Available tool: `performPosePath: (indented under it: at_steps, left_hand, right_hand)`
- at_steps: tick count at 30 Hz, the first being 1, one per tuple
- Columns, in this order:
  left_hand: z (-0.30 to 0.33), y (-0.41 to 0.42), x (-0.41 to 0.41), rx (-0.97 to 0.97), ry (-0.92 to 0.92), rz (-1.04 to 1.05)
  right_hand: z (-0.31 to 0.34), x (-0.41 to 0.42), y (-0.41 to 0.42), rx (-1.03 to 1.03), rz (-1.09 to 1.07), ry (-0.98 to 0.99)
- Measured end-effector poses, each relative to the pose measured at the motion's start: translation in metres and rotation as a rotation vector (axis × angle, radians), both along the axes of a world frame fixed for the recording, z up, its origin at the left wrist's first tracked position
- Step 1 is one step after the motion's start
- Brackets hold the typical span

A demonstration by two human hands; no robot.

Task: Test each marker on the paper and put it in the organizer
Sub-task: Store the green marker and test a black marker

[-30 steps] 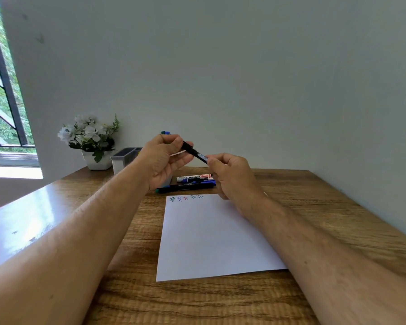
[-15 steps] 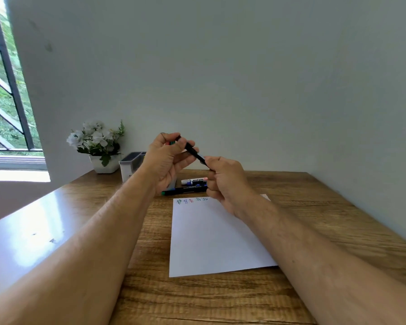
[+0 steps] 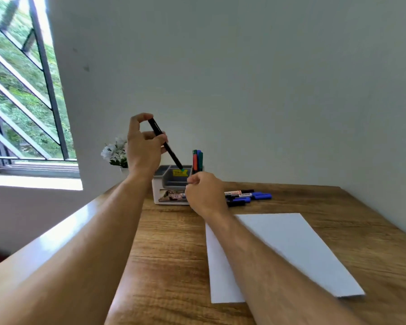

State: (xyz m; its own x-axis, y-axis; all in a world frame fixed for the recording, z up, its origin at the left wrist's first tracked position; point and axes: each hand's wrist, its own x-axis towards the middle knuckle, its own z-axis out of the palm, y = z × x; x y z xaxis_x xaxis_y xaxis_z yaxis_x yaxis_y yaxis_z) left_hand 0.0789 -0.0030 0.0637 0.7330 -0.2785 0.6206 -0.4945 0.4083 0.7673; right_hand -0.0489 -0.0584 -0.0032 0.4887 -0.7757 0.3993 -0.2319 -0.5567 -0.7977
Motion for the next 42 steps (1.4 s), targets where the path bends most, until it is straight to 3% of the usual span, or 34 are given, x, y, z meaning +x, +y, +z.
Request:
performPosePath:
  at_steps: [8,11,18,28,33,38,42]
  left_hand:
    - [-0.023,-0.014,0.016,0.01,-0.21,0.268]
    - [-0.027,-0.019,0.026,0.038,-0.18,0.298]
    - [-0.045,-0.024,0.039,0.305,-0.122,0.312]
    - [-0.053,-0.031,0.045,0.675,-0.224,0.319]
    - [-0.056,-0.035,0.045,0.743,-0.195,0.285]
    - [-0.057,-0.03,0.041,0.57,-0.024,0.165]
    - [-0.056,-0.019,0.038,0.397,-0.036,0.166]
  right_hand:
    - [-0.018,0.009,0.013,-0.085,0.059,0.326]
    - [-0.02,0.015,0.016,-0.109,0.058,0.327]
    - [-0.02,0.017,0.02,-0.161,0.068,0.321]
    - [-0.017,0.008,0.012,-0.176,0.05,0.298]
    - [-0.017,0.006,0.008,-0.179,0.032,0.278]
    - [-0.012,0.0,0.006,-0.232,0.033,0.212]
    - [-0.005,-0.007,0.004,-0.254,0.027,0.13]
